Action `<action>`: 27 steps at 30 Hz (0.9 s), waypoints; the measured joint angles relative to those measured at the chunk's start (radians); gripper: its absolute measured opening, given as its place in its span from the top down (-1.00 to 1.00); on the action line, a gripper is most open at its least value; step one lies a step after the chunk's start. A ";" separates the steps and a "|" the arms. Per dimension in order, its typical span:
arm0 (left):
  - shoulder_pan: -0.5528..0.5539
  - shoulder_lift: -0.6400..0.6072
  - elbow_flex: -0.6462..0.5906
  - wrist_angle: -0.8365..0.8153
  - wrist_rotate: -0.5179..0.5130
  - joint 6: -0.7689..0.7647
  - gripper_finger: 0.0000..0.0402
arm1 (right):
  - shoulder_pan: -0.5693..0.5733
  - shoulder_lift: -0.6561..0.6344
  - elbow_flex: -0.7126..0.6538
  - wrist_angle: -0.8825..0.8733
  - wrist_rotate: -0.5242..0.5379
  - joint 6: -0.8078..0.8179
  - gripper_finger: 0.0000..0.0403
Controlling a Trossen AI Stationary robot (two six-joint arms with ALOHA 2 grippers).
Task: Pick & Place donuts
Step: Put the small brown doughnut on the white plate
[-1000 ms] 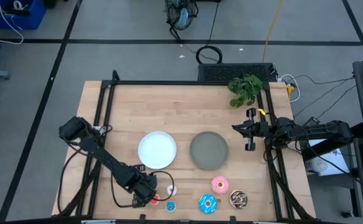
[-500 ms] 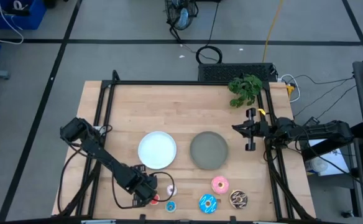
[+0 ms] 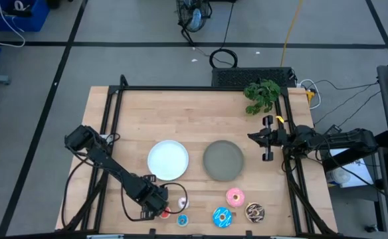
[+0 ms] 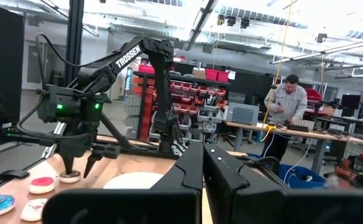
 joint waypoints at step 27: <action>0.027 -0.081 0.003 0.045 0.033 0.149 0.96 | 0.000 0.000 0.000 0.010 0.000 0.000 1.00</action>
